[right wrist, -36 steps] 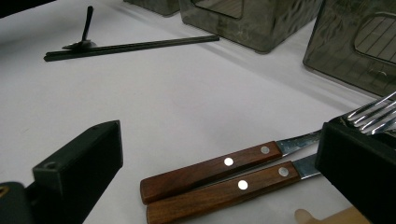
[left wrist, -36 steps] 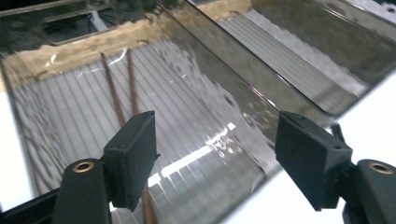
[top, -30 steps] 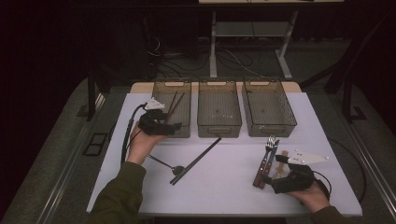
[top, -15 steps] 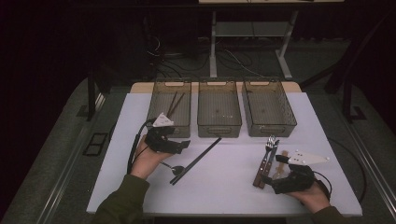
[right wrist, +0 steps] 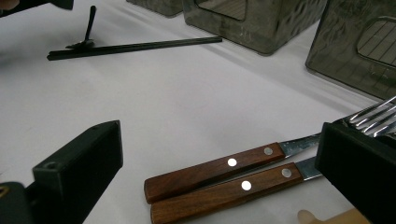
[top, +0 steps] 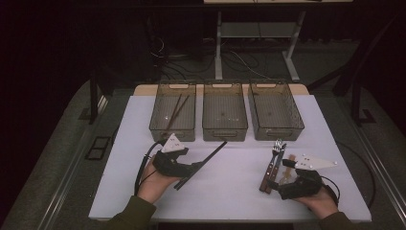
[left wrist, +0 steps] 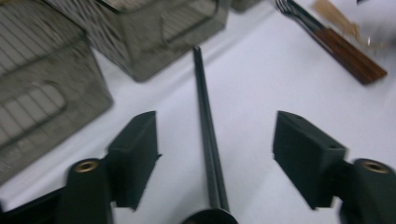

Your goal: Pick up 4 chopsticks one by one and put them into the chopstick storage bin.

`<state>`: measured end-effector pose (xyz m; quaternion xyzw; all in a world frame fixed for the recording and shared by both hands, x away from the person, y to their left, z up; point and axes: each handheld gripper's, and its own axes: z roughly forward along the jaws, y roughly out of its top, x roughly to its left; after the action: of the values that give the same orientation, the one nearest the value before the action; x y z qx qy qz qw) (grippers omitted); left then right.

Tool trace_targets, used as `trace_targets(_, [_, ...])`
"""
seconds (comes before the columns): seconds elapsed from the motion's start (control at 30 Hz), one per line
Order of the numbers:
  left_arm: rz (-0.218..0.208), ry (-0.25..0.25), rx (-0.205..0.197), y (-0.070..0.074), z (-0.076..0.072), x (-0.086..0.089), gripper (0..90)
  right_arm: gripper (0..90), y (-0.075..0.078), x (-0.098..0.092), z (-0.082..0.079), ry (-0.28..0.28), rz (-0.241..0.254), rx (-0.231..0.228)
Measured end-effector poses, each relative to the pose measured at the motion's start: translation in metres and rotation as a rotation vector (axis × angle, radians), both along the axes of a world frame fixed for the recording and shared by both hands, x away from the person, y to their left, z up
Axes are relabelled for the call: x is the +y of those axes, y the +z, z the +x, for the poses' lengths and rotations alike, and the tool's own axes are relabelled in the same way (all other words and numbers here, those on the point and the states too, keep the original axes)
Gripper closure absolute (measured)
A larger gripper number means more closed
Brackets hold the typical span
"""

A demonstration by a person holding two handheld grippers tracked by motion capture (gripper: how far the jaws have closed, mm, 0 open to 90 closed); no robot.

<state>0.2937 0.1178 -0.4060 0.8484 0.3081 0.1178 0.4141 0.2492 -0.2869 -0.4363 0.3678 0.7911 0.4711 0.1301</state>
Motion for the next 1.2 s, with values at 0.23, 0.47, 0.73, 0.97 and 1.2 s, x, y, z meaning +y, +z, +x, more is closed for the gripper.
trace_targets(0.23, [0.043,-0.007,0.018,-0.008,-0.001,-0.006,62.6,0.6,0.000,0.000,0.000,0.002,-0.003,-0.003])
trace_targets(0.47, [0.058,-0.007,0.065,-0.016,0.002,-0.011,77.7,0.6,0.000,0.001,0.000,0.002,-0.006,0.001])
trace_targets(0.73, [0.094,-0.006,0.079,-0.023,0.005,-0.019,79.7,0.6,0.000,0.001,0.000,0.001,-0.006,0.002])
trace_targets(0.97, [0.128,0.002,0.075,-0.028,0.010,-0.025,80.4,0.6,0.000,0.001,0.000,0.002,-0.007,0.002])
trace_targets(1.2, [0.142,0.005,0.077,-0.031,0.013,-0.026,81.6,0.6,0.000,0.001,0.000,0.003,-0.006,0.002])
